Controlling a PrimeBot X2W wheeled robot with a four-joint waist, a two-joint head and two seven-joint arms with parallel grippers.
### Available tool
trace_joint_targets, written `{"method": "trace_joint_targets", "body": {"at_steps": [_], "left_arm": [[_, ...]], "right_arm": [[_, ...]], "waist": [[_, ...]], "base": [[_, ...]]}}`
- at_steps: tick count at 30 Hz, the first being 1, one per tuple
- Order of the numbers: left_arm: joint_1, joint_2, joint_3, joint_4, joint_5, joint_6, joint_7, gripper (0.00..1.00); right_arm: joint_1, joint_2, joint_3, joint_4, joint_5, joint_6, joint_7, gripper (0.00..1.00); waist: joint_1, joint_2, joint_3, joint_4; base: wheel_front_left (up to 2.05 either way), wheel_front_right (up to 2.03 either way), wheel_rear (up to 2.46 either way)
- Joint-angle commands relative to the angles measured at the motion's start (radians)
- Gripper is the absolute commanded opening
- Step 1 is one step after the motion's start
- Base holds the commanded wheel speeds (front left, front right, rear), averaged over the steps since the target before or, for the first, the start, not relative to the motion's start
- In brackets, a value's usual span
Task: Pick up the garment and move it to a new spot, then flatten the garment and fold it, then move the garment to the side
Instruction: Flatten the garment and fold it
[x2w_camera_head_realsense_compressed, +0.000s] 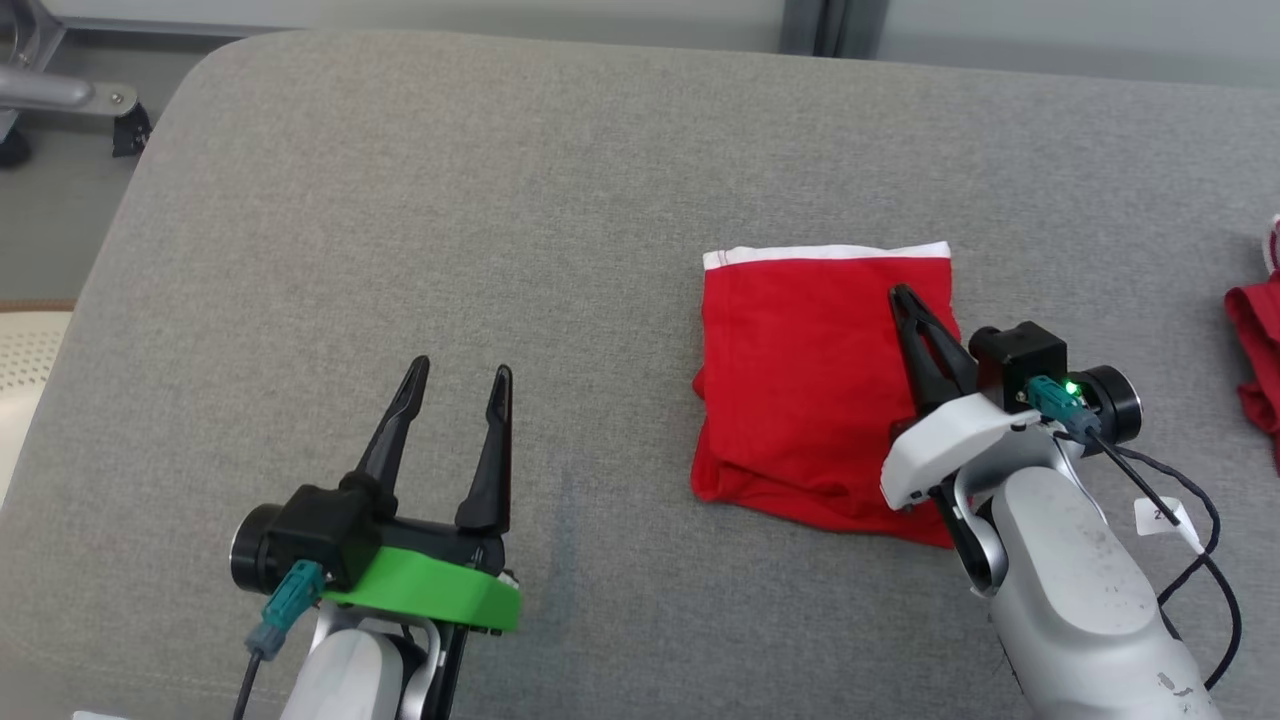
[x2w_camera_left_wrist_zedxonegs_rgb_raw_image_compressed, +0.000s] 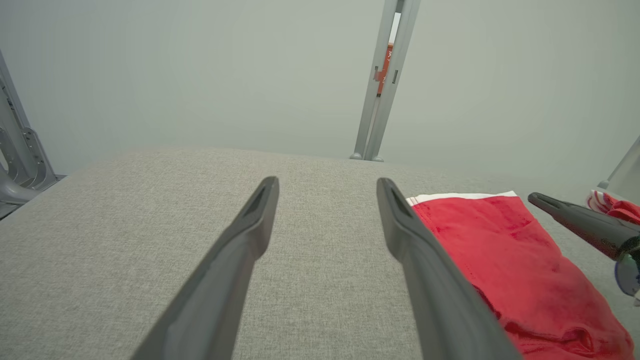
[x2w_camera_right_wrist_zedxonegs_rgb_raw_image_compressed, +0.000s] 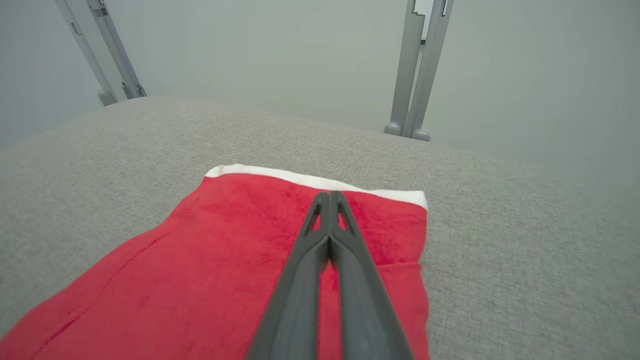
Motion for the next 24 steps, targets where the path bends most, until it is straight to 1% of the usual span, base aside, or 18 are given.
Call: {"method": "trace_joint_targets", "body": {"at_steps": [1,3,5,6,7,11,16,24], "left_arm": [[0.019,0.002,0.011,-0.004,0.013,0.0,0.0,1.0],[0.03,0.002,0.024,-0.01,0.014,0.003,0.0,1.0],[0.042,0.002,0.036,-0.013,0.015,0.004,0.0,1.0],[0.048,0.002,0.041,-0.014,0.017,0.003,0.0,1.0],[0.055,0.002,0.046,-0.016,0.019,0.003,0.0,1.0],[0.074,0.002,0.061,-0.02,0.023,0.002,0.0,1.0],[0.099,0.002,0.072,-0.018,0.025,0.002,0.0,1.0],[0.127,0.002,0.068,0.006,0.038,-0.003,0.0,1.0]], "right_arm": [[0.03,-0.001,0.002,-0.031,0.013,0.0,0.001,0.0],[0.062,-0.001,0.007,-0.082,0.035,0.0,0.0,0.0],[0.093,-0.006,-0.01,-0.133,0.051,0.0,0.0,0.0],[0.107,-0.006,-0.017,-0.159,0.054,0.0,0.001,0.06],[0.13,-0.005,-0.026,-0.182,0.056,0.0,0.001,1.0],[0.197,-0.007,-0.048,-0.26,0.042,0.0,0.0,1.0],[0.274,0.002,-0.09,-0.317,0.045,0.0,0.001,1.0],[0.334,0.007,-0.102,-0.322,0.043,0.0,0.001,1.0]], "waist": [[0.0,0.0,-0.048,-0.047],[0.0,0.0,-0.068,-0.069],[0.0,0.0,-0.086,-0.091],[0.0,0.0,-0.094,-0.101],[0.0,0.0,-0.101,-0.112],[0.0,0.0,-0.125,-0.148],[0.0,0.0,-0.148,-0.183],[0.0,0.0,-0.166,-0.21]], "base": [[0.0,0.0,0.0],[0.0,0.0,0.0],[0.0,0.0,0.0],[0.0,0.0,0.0],[0.0,0.0,0.0],[0.0,0.0,0.0],[0.0,0.0,0.0],[0.0,0.0,0.0]]}}
